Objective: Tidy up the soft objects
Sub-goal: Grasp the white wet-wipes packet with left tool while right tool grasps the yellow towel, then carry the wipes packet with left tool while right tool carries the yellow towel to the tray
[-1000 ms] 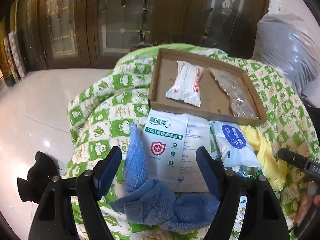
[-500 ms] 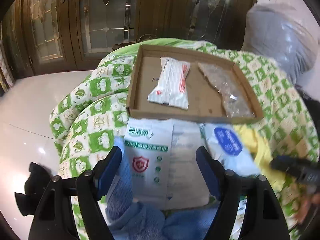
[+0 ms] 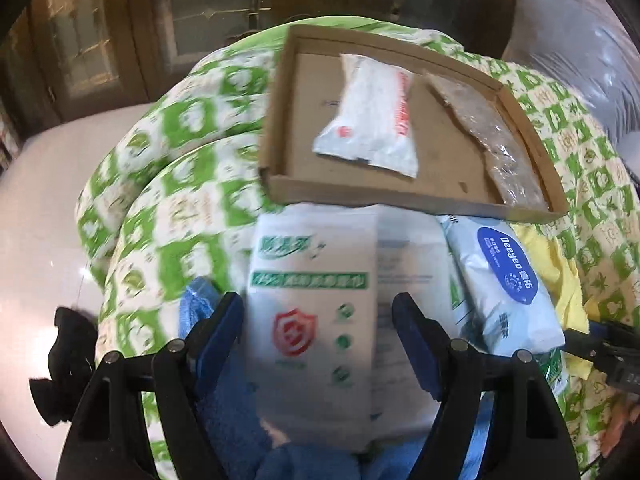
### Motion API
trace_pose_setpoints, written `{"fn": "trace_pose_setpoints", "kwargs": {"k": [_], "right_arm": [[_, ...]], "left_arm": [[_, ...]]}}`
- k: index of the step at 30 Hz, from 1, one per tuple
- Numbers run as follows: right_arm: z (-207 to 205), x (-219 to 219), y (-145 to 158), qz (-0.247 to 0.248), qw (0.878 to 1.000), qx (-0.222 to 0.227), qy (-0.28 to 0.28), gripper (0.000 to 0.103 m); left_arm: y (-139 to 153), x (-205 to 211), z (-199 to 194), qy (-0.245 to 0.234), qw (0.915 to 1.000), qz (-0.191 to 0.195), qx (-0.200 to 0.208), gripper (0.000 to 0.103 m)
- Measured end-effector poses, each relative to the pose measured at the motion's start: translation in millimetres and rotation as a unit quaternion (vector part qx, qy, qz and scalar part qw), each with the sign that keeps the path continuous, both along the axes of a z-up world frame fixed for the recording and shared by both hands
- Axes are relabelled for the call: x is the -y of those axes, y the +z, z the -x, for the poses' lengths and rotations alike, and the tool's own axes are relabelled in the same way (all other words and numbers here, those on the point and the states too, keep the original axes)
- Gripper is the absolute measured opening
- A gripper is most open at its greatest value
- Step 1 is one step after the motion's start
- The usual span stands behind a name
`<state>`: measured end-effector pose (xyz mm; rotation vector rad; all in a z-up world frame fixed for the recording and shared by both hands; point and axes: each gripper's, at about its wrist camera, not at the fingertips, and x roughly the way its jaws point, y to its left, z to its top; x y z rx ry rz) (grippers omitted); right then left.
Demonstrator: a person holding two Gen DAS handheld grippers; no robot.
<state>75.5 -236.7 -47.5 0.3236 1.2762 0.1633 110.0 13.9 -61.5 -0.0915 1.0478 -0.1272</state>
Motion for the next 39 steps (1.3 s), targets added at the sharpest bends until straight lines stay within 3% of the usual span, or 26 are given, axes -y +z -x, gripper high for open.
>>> {"fn": "trace_pose_setpoints", "kwargs": {"k": [5, 9, 12, 13, 19, 26, 30, 34, 39], "right_arm": [[-4, -1, -4, -0.01, 1.0, -0.006, 0.0, 0.054], [-6, 3, -10, -0.019, 1.0, -0.015, -0.008, 0.049], [-6, 5, -13, -0.022, 1.0, -0.019, -0.009, 0.047], [-7, 4, -14, -0.018, 1.0, -0.017, -0.007, 0.045], [-4, 5, -5, -0.024, 1.0, 0.007, -0.013, 0.042], [3, 15, 15, -0.047, 0.998, 0.043, -0.027, 0.041], [9, 24, 30, -0.065, 0.994, 0.071, -0.043, 0.041], [14, 39, 45, -0.06, 0.99, 0.112, -0.068, 0.041], [19, 49, 54, -0.041, 0.987, 0.132, -0.088, 0.041]], "left_arm": [[-4, -7, 7, -0.004, 0.9998, -0.003, -0.017, 0.077], [-8, -14, 5, 0.0, 0.9994, 0.021, -0.028, 0.075], [-9, -14, 5, -0.004, 0.9995, 0.027, -0.019, 0.06], [-8, -12, 7, -0.01, 0.9995, 0.026, -0.016, 0.05], [2, 6, 12, -0.029, 0.9994, 0.012, 0.013, 0.033], [24, -4, 22, -0.02, 0.9965, 0.051, 0.063, 0.032], [30, -12, 24, -0.016, 0.9941, 0.081, 0.071, 0.032], [30, -10, 23, -0.016, 0.9939, 0.084, 0.069, 0.032], [33, 5, 28, -0.034, 0.9942, 0.066, 0.078, 0.032]]}}
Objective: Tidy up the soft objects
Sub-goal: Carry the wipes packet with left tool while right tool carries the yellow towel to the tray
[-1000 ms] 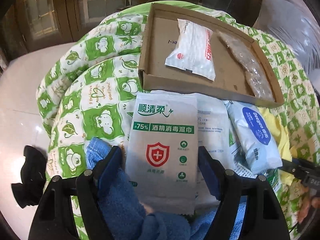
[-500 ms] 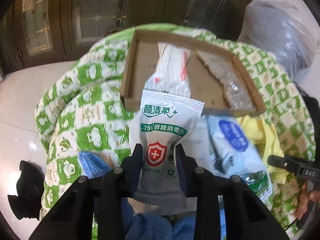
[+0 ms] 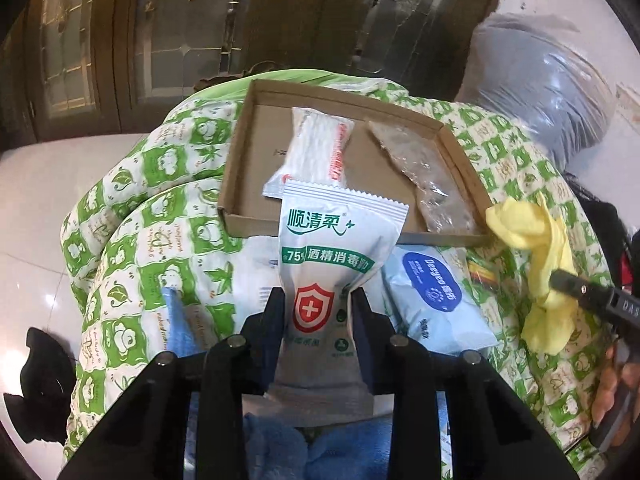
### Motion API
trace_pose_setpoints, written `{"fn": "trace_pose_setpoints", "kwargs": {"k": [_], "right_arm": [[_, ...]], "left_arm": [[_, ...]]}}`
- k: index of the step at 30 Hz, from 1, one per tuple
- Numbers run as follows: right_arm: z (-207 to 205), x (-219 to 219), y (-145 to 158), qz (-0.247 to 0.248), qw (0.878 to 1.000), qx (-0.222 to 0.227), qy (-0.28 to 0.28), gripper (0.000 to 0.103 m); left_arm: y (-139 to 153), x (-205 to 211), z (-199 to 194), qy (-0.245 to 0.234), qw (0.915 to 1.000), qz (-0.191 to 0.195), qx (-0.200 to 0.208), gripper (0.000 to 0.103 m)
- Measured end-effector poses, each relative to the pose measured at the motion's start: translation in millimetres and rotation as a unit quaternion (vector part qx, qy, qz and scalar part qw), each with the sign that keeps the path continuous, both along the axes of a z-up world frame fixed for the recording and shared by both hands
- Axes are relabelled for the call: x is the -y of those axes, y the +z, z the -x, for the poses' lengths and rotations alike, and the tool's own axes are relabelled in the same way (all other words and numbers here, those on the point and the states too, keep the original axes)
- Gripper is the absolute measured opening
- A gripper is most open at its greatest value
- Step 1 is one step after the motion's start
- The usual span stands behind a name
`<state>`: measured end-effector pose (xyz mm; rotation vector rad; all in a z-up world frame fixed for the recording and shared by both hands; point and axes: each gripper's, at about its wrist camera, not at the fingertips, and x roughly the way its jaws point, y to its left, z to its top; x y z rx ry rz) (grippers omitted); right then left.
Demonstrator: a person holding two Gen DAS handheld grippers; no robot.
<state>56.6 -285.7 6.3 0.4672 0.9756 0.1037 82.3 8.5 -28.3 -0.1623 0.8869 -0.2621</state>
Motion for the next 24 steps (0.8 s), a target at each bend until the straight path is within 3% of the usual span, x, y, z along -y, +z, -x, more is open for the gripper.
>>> {"fn": "trace_pose_setpoints", "kwargs": {"k": [8, 24], "right_arm": [[4, -2, -5, 0.006, 1.0, -0.007, 0.0, 0.041], [-4, -6, -2, 0.009, 1.0, -0.002, 0.007, 0.041]], "left_arm": [[4, 7, 3, -0.005, 0.9999, -0.009, 0.01, 0.032], [17, 22, -5, 0.02, 0.9965, -0.072, 0.039, 0.032]]}}
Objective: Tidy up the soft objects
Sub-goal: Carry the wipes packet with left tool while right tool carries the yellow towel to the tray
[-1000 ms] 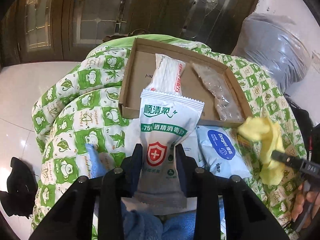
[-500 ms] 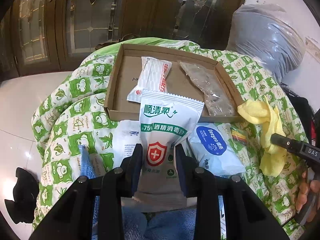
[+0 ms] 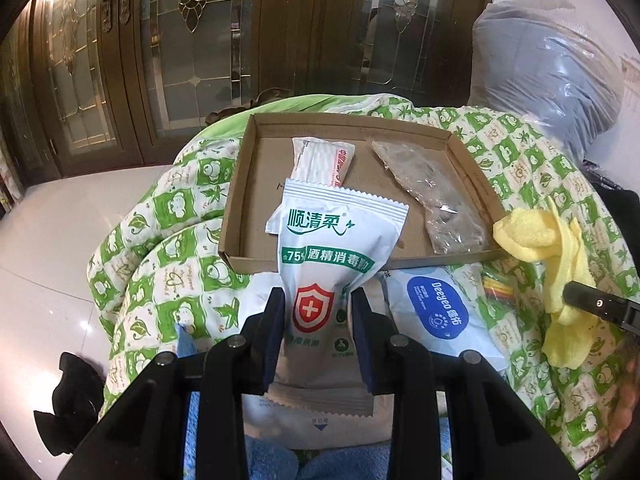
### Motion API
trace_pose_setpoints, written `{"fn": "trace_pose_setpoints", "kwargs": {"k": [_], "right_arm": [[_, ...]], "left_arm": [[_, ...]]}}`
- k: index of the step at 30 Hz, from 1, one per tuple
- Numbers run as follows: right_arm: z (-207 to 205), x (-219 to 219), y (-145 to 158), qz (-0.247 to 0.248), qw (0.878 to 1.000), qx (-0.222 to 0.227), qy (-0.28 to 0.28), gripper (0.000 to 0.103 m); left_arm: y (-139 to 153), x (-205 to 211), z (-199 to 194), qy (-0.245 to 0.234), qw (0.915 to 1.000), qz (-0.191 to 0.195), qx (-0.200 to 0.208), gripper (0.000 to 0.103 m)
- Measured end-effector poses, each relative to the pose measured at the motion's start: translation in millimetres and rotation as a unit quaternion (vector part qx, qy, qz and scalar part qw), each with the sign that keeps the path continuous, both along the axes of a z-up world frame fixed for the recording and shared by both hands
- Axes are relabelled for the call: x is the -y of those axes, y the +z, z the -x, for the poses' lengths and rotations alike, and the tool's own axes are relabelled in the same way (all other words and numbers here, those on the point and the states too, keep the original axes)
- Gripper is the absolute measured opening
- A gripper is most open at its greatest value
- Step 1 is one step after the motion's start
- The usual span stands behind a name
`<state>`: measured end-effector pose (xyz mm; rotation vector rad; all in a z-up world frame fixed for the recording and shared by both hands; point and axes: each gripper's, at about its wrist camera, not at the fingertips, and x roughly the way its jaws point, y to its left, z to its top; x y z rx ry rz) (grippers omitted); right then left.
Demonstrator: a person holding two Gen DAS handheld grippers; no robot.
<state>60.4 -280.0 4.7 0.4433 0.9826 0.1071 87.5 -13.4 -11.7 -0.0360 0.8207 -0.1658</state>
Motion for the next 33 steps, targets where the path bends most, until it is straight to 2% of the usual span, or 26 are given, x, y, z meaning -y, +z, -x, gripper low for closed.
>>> {"fn": "trace_pose_setpoints", "kwargs": {"k": [18, 26, 33], "right_arm": [[-13, -2, 20, -0.005, 1.0, 0.016, 0.01, 0.041], [-26, 1, 42, -0.001, 0.999, 0.03, 0.019, 0.041], [-48, -3, 45, -0.003, 0.999, 0.034, 0.024, 0.041]], "left_arm": [[9, -12, -3, 0.014, 0.9998, 0.008, 0.013, 0.032], [25, -46, -14, 0.054, 0.9977, 0.028, 0.029, 0.032], [27, -40, -38, 0.057, 0.9966, 0.05, 0.033, 0.032]]}}
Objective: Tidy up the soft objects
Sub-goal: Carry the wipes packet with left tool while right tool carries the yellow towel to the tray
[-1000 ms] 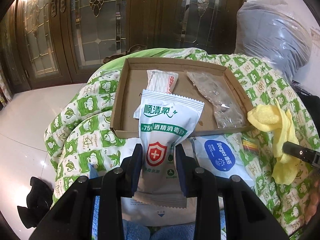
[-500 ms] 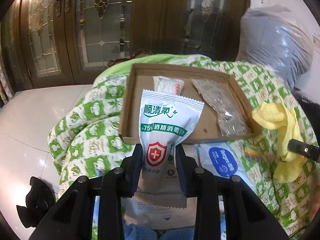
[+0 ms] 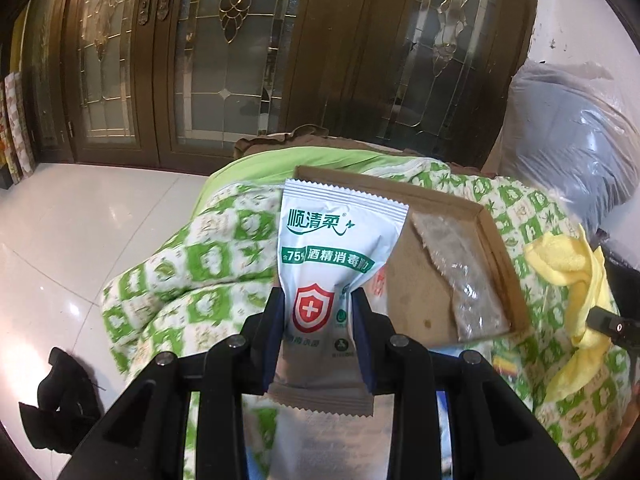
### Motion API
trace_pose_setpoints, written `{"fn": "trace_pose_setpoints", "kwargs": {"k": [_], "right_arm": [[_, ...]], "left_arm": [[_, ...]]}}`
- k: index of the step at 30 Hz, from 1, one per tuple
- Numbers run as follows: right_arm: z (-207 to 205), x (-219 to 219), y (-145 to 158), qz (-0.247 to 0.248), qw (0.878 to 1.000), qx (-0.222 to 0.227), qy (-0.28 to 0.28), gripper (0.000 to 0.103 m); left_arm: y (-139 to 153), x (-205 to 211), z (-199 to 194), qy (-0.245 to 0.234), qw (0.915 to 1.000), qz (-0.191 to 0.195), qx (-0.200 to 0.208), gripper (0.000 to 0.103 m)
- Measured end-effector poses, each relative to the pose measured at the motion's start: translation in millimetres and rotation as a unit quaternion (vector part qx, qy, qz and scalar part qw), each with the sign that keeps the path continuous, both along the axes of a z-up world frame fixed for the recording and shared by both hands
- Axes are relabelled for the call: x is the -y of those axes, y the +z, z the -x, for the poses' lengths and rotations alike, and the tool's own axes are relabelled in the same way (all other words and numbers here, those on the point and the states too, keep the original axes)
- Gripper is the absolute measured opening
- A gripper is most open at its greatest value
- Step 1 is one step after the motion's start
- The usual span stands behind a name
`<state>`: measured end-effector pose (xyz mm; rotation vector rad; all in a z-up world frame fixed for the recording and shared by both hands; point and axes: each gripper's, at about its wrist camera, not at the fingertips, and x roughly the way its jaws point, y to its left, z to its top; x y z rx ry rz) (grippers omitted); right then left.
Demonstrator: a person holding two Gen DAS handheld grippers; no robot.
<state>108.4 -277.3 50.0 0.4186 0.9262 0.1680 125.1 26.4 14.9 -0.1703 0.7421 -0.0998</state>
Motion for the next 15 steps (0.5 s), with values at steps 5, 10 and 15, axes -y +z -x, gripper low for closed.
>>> {"fn": "trace_pose_setpoints", "kwargs": {"k": [5, 10, 15], "right_arm": [[-13, -8, -8, 0.003, 1.0, -0.005, 0.005, 0.041], [-29, -8, -9, 0.008, 1.0, -0.006, 0.003, 0.041], [-53, 5, 7, -0.013, 1.0, 0.008, -0.009, 0.041]], "left_arm": [[-5, 10, -24, -0.003, 1.0, 0.009, -0.001, 0.032], [-14, 12, -49, -0.003, 0.9999, 0.01, -0.01, 0.032], [-23, 18, -65, -0.012, 0.9997, 0.012, -0.015, 0.032]]}}
